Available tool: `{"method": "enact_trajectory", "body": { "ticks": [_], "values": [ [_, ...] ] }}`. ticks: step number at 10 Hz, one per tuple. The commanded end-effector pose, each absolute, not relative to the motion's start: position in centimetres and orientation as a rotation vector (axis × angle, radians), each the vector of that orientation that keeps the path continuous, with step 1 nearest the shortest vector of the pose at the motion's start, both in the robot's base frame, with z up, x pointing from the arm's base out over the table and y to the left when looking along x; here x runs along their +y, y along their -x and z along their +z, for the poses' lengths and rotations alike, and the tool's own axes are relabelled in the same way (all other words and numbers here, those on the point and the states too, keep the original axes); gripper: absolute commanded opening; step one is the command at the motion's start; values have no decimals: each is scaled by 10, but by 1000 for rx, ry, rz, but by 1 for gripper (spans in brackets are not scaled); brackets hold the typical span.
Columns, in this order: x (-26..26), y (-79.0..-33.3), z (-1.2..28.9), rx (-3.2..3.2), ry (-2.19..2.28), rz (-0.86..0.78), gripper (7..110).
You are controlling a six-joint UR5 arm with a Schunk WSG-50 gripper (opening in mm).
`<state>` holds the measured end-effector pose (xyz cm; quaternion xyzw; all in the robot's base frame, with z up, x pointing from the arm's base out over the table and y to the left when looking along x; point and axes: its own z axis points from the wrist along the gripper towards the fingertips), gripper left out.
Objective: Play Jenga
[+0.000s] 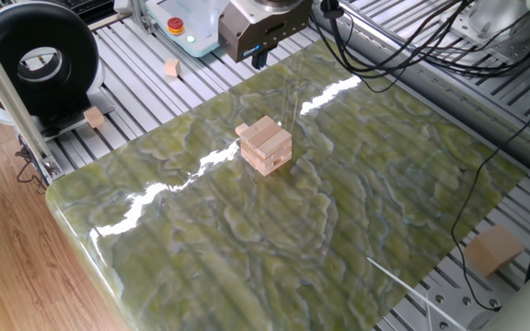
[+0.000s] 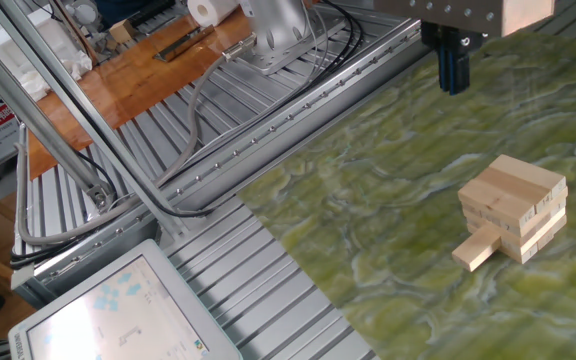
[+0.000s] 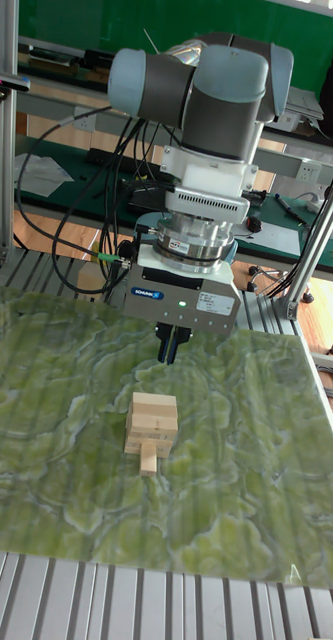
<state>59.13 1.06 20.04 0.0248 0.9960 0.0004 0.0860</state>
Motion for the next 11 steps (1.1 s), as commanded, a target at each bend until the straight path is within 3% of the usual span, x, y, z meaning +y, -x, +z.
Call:
{"method": "enact_trajectory", "body": {
  "ticks": [1, 6, 11],
  "values": [
    [18, -611, 192, 2984, -90, 61, 7],
    [20, -665, 158, 2986, -82, 44, 7],
    [19, -680, 107, 3060, -118, 25, 7]
  ]
}}
